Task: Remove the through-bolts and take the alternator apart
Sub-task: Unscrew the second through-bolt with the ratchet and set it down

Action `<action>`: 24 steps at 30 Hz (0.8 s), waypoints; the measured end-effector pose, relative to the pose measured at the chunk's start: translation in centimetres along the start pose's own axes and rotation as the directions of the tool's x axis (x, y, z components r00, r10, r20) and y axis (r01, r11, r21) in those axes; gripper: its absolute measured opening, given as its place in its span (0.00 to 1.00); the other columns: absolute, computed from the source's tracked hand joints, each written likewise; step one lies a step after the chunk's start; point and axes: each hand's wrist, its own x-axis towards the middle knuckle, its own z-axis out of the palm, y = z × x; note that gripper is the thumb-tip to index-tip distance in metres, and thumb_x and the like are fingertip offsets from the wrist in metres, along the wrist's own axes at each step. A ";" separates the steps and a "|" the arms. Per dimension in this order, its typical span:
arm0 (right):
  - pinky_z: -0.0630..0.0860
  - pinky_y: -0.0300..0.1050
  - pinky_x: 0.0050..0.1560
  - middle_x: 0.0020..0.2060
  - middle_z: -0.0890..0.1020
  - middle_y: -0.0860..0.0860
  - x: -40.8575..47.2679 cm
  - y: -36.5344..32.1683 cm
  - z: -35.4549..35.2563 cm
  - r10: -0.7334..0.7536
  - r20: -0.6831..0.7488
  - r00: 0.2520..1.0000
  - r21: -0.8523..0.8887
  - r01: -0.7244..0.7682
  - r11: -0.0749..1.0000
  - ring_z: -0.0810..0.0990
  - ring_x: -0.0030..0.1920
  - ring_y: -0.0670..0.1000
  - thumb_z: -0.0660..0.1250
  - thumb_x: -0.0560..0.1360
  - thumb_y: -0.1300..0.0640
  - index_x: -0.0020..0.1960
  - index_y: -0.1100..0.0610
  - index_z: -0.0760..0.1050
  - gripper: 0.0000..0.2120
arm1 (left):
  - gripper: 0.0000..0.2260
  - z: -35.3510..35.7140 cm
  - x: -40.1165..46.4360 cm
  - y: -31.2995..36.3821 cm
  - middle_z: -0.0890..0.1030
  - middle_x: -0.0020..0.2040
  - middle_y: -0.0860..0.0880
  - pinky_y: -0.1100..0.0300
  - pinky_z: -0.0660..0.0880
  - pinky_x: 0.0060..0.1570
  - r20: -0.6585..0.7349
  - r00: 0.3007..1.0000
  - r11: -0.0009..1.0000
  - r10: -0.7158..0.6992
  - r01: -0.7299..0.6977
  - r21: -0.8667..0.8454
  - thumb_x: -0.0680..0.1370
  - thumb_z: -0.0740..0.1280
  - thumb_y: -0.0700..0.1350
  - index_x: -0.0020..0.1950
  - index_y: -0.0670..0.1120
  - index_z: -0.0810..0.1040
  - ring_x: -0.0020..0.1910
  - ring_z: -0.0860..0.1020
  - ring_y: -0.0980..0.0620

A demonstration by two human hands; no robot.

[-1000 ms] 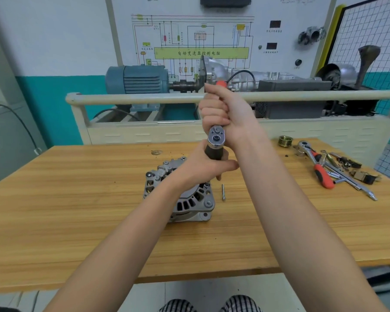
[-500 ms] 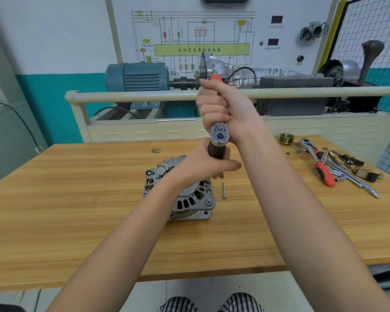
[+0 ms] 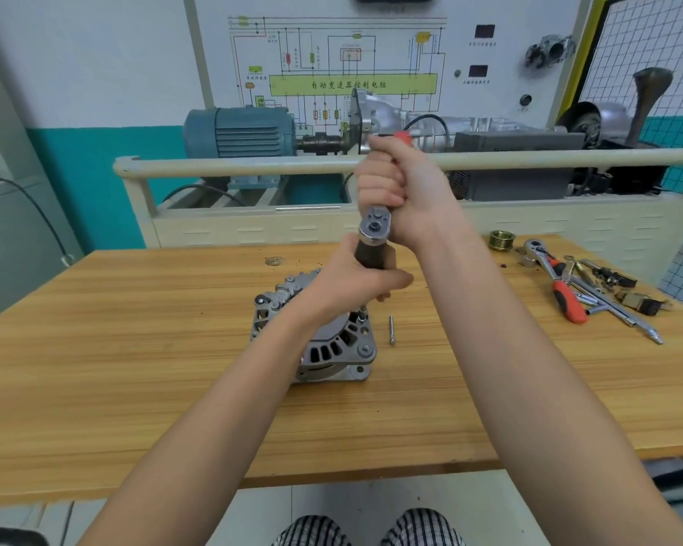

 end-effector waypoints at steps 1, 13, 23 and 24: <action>0.51 0.31 0.14 0.19 0.55 0.44 0.2 0.0 0.2 0.081 0.032 0.996 -0.059 -0.079 0.995 0.51 0.17 0.41 0.54 0.82 0.56 0.30 0.54 0.58 0.21 | 0.14 -0.1 -0.2 0.1 0.72 0.22 0.53 0.68 0.70 0.29 0.036 0.999 1.000 0.017 -0.018 0.018 0.70 0.69 0.33 0.27 0.40 0.70 0.22 0.70 0.59; 0.52 0.35 0.16 0.19 0.57 0.45 -0.5 1.5 -0.2 -0.527 -0.306 0.793 0.111 0.580 0.807 0.53 0.17 0.44 0.57 0.81 0.59 0.31 0.54 0.58 0.20 | 0.15 1.4 0.8 0.1 0.67 0.18 0.52 0.68 0.62 0.20 -0.309 0.946 0.985 -0.098 0.048 -0.165 0.71 0.62 0.29 0.26 0.42 0.66 0.17 0.64 0.57; 0.56 0.35 0.12 0.18 0.55 0.44 0.4 -0.1 0.2 0.225 0.108 0.968 -0.059 -0.220 0.974 0.50 0.17 0.42 0.53 0.82 0.54 0.27 0.56 0.61 0.24 | 0.19 0.2 -0.2 0.4 0.69 0.21 0.53 0.61 0.69 0.30 0.126 0.992 0.997 -0.007 0.017 -0.079 0.71 0.68 0.29 0.26 0.44 0.67 0.23 0.67 0.54; 0.55 0.34 0.12 0.16 0.57 0.45 0.4 -0.1 0.2 0.204 0.100 0.974 -0.022 -0.203 0.979 0.52 0.15 0.42 0.53 0.82 0.54 0.26 0.56 0.61 0.25 | 0.18 0.5 -0.1 0.3 0.69 0.22 0.52 0.62 0.67 0.28 0.076 0.997 0.996 -0.012 0.019 -0.088 0.71 0.68 0.29 0.27 0.44 0.66 0.23 0.67 0.54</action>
